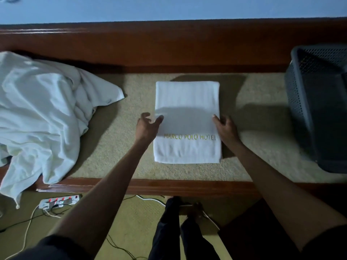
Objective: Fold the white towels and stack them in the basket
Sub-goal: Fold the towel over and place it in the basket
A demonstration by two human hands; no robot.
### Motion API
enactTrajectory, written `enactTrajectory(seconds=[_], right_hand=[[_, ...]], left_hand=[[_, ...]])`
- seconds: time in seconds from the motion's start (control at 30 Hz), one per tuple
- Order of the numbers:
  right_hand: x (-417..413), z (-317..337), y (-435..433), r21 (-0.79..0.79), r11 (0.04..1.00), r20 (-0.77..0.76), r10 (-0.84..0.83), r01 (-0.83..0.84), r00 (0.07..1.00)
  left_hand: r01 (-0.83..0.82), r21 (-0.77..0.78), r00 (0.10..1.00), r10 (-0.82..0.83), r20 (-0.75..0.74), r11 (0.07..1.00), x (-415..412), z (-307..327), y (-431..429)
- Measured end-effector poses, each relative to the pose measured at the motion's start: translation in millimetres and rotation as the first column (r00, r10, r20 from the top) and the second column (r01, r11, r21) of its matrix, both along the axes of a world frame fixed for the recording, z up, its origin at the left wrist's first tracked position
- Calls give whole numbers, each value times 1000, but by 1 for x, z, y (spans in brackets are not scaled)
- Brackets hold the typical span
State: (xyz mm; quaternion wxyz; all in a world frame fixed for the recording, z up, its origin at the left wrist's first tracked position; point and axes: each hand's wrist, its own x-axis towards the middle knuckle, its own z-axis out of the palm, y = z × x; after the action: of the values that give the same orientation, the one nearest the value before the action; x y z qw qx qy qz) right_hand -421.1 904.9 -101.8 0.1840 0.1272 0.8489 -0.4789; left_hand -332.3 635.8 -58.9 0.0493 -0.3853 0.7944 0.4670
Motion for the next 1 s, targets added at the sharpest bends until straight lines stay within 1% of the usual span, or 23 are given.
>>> enactTrajectory(seconds=[0.03, 0.1, 0.23, 0.33, 0.4, 0.47, 0.53, 0.6, 0.7, 0.77, 0.87, 0.97, 1.0], right_hand=[[-7, -5, -3, -12, 1000, 13, -12, 12, 1000], [-20, -3, -11, -25, 999, 32, -33, 34, 999], [-43, 1, -26, -83, 990, 94, -104, 112, 990], [-54, -5, -30, -133, 978, 163, -137, 160, 977], [-59, -16, -28, -168, 968, 209, -149, 186, 966], [-59, -14, -29, -178, 965, 252, -146, 194, 957], [-56, -3, -32, -182, 964, 260, -145, 196, 955], [-51, 8, -33, -197, 965, 232, -124, 171, 965], [-41, 31, -36, -231, 964, 117, -107, 131, 987], [-37, 50, -35, -244, 960, 46, -132, 139, 990], [-38, 80, -28, -247, 959, -51, -156, 139, 987], [-52, 112, -13, -245, 952, -134, -222, 185, 966], [-59, 126, -6, -221, 955, -167, -235, 196, 958]], left_hand=[[-39, 81, 998, 35, 45, 996, -10, -4, -3], [-74, 185, 994, 58, 91, 980, -28, -11, -5], [-56, 270, 997, 39, 69, 961, -54, -19, -8], [-81, 327, 993, 49, 103, 942, -63, -18, -10], [-112, 420, 989, 61, 133, 901, -67, -16, -12], [-123, 494, 986, 49, 160, 861, -68, -14, -15], [-111, 558, 989, 36, 143, 823, -67, -6, -14], [-113, 612, 990, 39, 133, 782, -64, 6, -10], [-127, 673, 989, 42, 141, 729, -58, 22, -9], [-103, 702, 992, 21, 124, 704, -58, 38, -7], [-22, 734, 998, -32, 59, 679, -67, 70, -2], [99, 761, 993, -117, -31, 641, -91, 104, 7], [137, 763, 987, -151, -53, 631, -100, 117, 13]])
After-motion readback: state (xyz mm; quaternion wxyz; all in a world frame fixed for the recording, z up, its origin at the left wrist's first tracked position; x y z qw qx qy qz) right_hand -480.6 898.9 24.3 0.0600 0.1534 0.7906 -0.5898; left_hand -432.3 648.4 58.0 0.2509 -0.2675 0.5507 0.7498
